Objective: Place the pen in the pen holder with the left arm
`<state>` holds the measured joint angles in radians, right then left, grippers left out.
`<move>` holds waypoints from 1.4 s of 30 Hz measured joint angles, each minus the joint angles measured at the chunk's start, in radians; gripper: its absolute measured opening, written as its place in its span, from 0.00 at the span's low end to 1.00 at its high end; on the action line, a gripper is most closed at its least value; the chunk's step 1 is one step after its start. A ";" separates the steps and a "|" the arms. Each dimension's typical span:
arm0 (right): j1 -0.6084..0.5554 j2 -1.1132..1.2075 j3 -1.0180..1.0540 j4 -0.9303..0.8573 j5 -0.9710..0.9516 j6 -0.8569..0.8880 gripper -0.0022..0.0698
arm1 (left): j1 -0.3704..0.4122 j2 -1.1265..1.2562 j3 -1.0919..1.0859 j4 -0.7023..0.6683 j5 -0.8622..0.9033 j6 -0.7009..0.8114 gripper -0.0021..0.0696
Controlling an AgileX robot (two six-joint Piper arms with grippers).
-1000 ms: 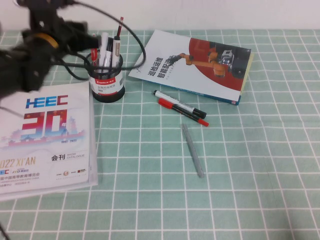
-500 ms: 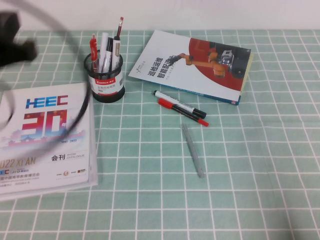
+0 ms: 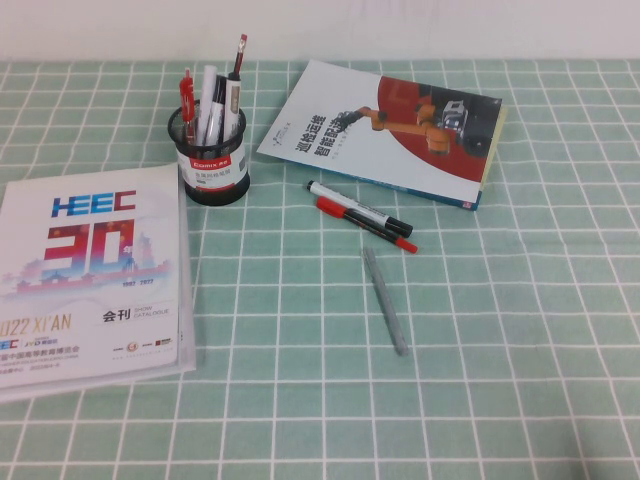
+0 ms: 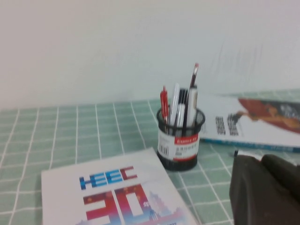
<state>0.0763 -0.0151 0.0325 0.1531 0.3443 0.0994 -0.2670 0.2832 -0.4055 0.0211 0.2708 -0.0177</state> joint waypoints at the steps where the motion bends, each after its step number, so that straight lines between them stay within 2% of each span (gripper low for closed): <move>1: 0.000 0.000 0.000 0.000 0.000 0.000 0.00 | 0.000 -0.035 0.017 0.002 0.000 -0.001 0.03; 7: 0.000 0.000 0.000 0.000 0.000 0.000 0.00 | 0.000 -0.190 0.158 0.002 -0.042 -0.012 0.03; 12: 0.000 0.000 0.000 0.000 0.000 0.000 0.00 | 0.007 -0.266 0.270 0.004 -0.148 -0.012 0.03; 19: 0.000 0.000 0.000 0.000 0.000 0.000 0.00 | 0.143 -0.292 0.398 -0.005 -0.224 -0.042 0.03; 23: 0.000 0.000 0.000 0.000 0.000 0.000 0.00 | 0.179 -0.292 0.432 -0.007 -0.227 -0.063 0.03; 28: 0.000 0.000 0.000 0.000 0.000 0.000 0.00 | 0.181 -0.292 0.431 -0.007 -0.145 -0.068 0.03; 34: 0.000 0.000 0.000 0.000 0.000 0.000 0.00 | 0.181 -0.292 0.431 -0.007 0.081 -0.068 0.03; 42: 0.000 0.000 0.000 0.000 0.000 0.000 0.00 | 0.181 -0.292 0.430 -0.007 0.100 -0.022 0.03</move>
<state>0.0763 -0.0151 0.0325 0.1531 0.3443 0.0994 -0.0856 -0.0090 0.0241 0.0140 0.3705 -0.0394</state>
